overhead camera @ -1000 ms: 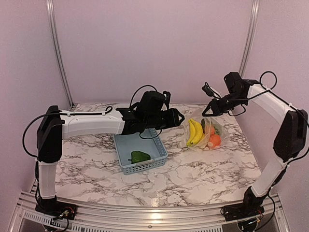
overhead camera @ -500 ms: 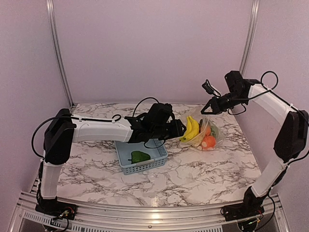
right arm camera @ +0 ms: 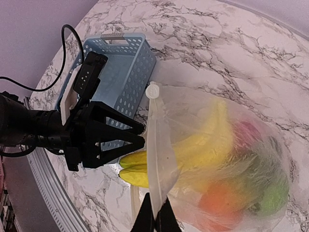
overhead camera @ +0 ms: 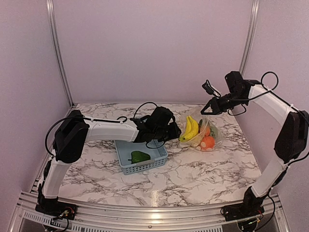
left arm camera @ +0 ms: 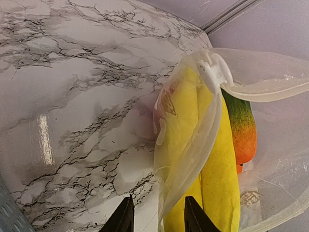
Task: Place the food in the zip-top bag and seal the zipper
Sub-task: Adjust the zipper food storage bag at the corner of the board.
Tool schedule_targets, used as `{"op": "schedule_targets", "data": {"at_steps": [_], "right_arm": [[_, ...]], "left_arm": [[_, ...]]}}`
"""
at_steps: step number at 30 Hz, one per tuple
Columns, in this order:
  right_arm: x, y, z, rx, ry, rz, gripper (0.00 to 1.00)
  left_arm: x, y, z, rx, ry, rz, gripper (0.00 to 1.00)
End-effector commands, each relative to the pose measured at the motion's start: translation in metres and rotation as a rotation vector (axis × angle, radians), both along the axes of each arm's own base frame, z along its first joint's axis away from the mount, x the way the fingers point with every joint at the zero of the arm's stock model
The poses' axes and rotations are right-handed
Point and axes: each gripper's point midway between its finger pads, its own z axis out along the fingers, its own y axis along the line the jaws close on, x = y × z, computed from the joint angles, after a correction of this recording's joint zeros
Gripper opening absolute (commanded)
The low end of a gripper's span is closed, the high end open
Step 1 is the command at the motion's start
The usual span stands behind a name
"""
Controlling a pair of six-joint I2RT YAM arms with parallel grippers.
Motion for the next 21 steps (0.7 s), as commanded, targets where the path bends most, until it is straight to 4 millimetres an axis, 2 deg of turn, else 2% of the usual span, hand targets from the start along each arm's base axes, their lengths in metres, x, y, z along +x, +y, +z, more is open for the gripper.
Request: {"op": "schedule_targets", "data": {"at_steps": [1,6,9,10,11,12,13,14,15,17,19,20,21], "right_arm": [[-0.002,0.002,0.014,0.035,-0.037,0.008,0.0],[0.0,0.001,0.012,0.033,-0.034,0.003,0.0],[0.001,0.001,0.012,0.029,-0.037,0.001,0.0],[0.002,0.001,0.012,0.028,-0.038,0.0,0.0],[0.002,0.0,0.012,0.026,-0.041,-0.001,0.0],[0.003,0.0,0.013,0.023,-0.046,-0.003,0.0],[0.005,-0.001,0.014,0.018,-0.049,-0.007,0.0],[0.006,-0.002,0.015,0.012,-0.056,-0.01,0.0],[0.008,-0.003,0.019,0.004,-0.069,-0.015,0.0],[0.013,-0.012,0.029,-0.015,-0.102,-0.036,0.0],[0.019,-0.022,0.04,-0.027,-0.138,-0.071,0.0],[0.023,-0.027,0.042,-0.036,-0.147,-0.091,0.0],[0.025,-0.031,0.039,-0.05,-0.146,-0.108,0.0]], "left_arm": [[0.009,-0.002,-0.019,-0.017,0.011,-0.012,0.37],[0.006,-0.024,-0.019,-0.065,0.02,-0.111,0.38],[0.003,-0.027,-0.025,-0.052,0.046,-0.127,0.35],[0.003,-0.027,-0.026,-0.049,0.054,-0.128,0.31],[0.002,-0.026,-0.026,-0.045,0.061,-0.131,0.24],[0.002,-0.026,-0.024,-0.044,0.069,-0.135,0.09],[0.0,-0.027,-0.019,-0.051,0.077,-0.145,0.0],[-0.001,-0.028,-0.006,-0.066,0.073,-0.155,0.0],[-0.003,-0.027,0.015,-0.078,0.064,-0.168,0.0],[-0.006,-0.026,0.073,-0.109,-0.001,-0.192,0.0],[-0.008,-0.019,0.121,-0.136,-0.075,-0.184,0.0],[-0.006,-0.013,0.134,-0.14,-0.097,-0.165,0.0],[-0.003,-0.01,0.138,-0.139,-0.106,-0.152,0.0]]}}
